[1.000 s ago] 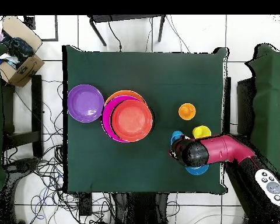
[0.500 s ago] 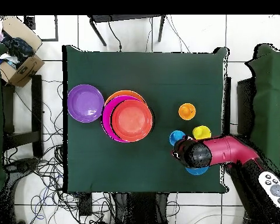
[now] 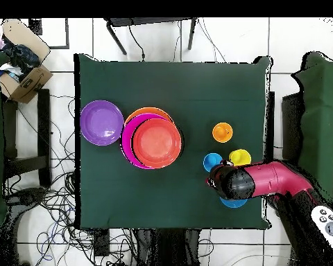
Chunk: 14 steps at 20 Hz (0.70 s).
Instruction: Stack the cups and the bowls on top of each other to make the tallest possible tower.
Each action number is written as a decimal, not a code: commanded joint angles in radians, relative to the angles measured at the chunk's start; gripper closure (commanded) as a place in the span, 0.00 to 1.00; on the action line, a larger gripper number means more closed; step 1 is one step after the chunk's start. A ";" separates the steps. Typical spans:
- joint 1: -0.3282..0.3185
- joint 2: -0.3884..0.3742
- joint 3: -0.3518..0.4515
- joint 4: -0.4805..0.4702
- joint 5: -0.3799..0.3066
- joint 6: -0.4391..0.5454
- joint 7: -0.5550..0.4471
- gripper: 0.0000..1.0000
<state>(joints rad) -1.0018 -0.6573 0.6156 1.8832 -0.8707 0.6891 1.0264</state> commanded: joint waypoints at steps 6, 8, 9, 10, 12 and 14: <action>0.033 0.060 -0.005 0.042 -0.031 -0.008 -0.044 0.00; 0.034 0.070 -0.002 0.044 -0.035 -0.003 -0.059 0.00; 0.035 0.074 -0.001 0.044 -0.038 -0.003 -0.063 0.00; 0.036 0.080 0.001 0.044 -0.040 -0.006 -0.066 0.00; 0.034 0.091 0.007 0.045 -0.043 -0.009 -0.077 0.00; 0.037 0.102 0.010 0.046 -0.048 -0.015 -0.081 0.00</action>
<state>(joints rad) -1.0014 -0.6289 0.6156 1.8850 -0.8711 0.6891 1.0264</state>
